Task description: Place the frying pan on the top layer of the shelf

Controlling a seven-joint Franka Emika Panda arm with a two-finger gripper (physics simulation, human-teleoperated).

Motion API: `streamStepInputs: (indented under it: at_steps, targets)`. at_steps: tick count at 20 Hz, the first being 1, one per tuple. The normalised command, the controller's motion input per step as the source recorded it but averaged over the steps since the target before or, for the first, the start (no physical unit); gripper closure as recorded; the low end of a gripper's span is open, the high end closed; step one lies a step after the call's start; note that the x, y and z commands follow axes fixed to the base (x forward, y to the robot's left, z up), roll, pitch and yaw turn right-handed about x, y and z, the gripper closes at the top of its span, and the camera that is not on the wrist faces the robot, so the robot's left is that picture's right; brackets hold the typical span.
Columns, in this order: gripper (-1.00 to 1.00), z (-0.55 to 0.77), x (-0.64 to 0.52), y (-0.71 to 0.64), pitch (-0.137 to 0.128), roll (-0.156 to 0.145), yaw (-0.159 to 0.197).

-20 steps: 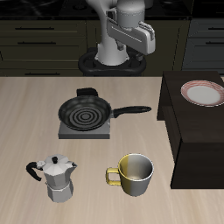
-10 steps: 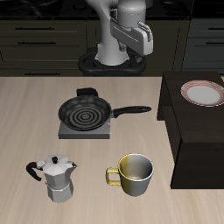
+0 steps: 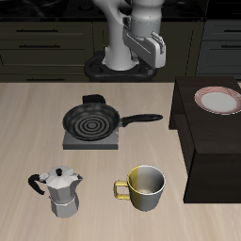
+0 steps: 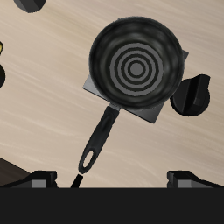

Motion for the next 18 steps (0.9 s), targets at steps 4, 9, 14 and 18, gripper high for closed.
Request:
streamStepInputs:
  at_steps: [4,9,14,18]
  targets:
    - [-1.00,-0.19,0.06,0.12,-0.016,-0.039,0.013]
    - [-1.00,-0.22,0.06,0.04,0.017,-0.002,-0.046]
    - [-1.00,-0.21,0.09,0.11,0.006,0.028,-0.027]
    - [-1.00,-0.21,0.08,0.05,-0.017,-0.004,-0.015]
